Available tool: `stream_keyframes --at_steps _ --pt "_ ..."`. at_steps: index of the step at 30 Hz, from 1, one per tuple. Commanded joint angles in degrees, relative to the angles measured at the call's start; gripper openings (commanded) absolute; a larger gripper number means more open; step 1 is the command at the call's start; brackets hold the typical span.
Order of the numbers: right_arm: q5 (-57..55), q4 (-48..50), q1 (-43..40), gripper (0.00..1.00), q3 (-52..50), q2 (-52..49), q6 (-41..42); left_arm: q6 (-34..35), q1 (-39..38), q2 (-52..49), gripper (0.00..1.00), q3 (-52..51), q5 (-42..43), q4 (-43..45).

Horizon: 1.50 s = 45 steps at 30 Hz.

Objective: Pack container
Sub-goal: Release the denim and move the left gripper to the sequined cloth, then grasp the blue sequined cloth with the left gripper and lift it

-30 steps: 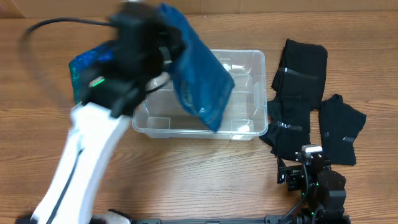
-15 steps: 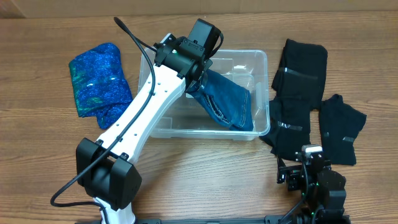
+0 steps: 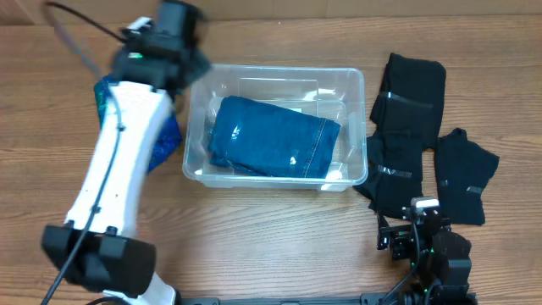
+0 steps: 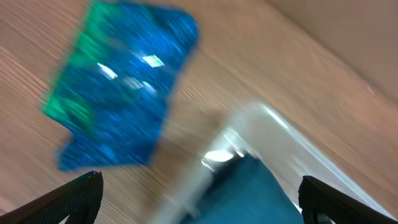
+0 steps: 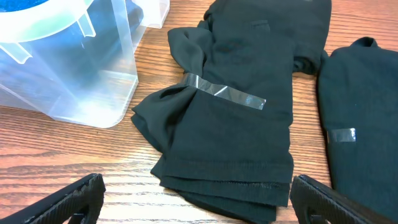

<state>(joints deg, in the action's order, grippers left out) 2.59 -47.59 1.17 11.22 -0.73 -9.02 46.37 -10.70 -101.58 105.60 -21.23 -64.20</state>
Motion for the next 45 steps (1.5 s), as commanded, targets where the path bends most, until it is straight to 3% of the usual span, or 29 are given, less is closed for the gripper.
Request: stream_keyframes --at_steps 1,3,8,10,15,19,20,23,24,29,31,36,40,45 --pt "0.1 0.3 -0.2 1.0 0.0 0.5 0.0 -14.1 11.7 -1.5 1.0 1.3 7.2 -0.1" --pt "0.1 0.3 -0.2 1.0 0.0 0.5 0.0 -16.9 19.0 -4.7 1.0 1.3 14.5 0.0" --pt "0.1 0.3 -0.2 1.0 0.0 0.5 0.0 -31.4 35.0 -16.9 1.0 1.3 31.5 1.8" --pt "0.1 0.3 -0.2 1.0 0.0 0.5 0.0 -42.9 38.5 -22.6 1.0 1.3 42.8 3.8" --pt "0.1 0.3 -0.2 1.0 0.0 0.5 0.0 -51.4 39.5 -30.4 1.0 1.3 53.1 10.0" --pt "0.1 0.3 -0.2 1.0 0.0 0.5 0.0 -51.3 38.4 -34.6 1.0 1.3 53.0 12.1" --pt "0.1 0.3 -0.2 1.0 0.0 0.5 0.0 -50.3 38.3 -35.7 0.88 1.3 52.3 12.2" --pt "0.1 0.3 -0.2 1.0 0.0 0.5 0.0 -47.4 38.3 -37.2 0.12 1.3 52.4 11.0" --pt "0.1 0.3 -0.2 1.0 0.0 0.5 0.0 -47.4 38.3 -37.2 0.04 1.3 52.7 10.4" --pt "0.1 0.3 -0.2 1.0 0.0 0.5 0.0 -48.1 38.5 -30.5 0.04 6.9 59.6 0.8" --pt "0.1 0.3 -0.2 1.0 0.0 0.5 0.0 -48.1 38.2 -24.2 0.04 10.9 65.0 -4.3" --pt "0.1 0.3 -0.2 1.0 0.0 0.5 0.0 -48.1 35.0 -5.3 0.04 14.6 66.3 -10.9" --pt "0.1 0.3 -0.2 1.0 0.0 0.5 0.0 -47.5 25.0 4.6 0.04 14.6 66.3 -12.2" --pt "0.1 0.3 -0.2 1.0 0.0 0.5 0.0 -47.5 7.6 2.9 0.04 14.6 62.1 -10.5"
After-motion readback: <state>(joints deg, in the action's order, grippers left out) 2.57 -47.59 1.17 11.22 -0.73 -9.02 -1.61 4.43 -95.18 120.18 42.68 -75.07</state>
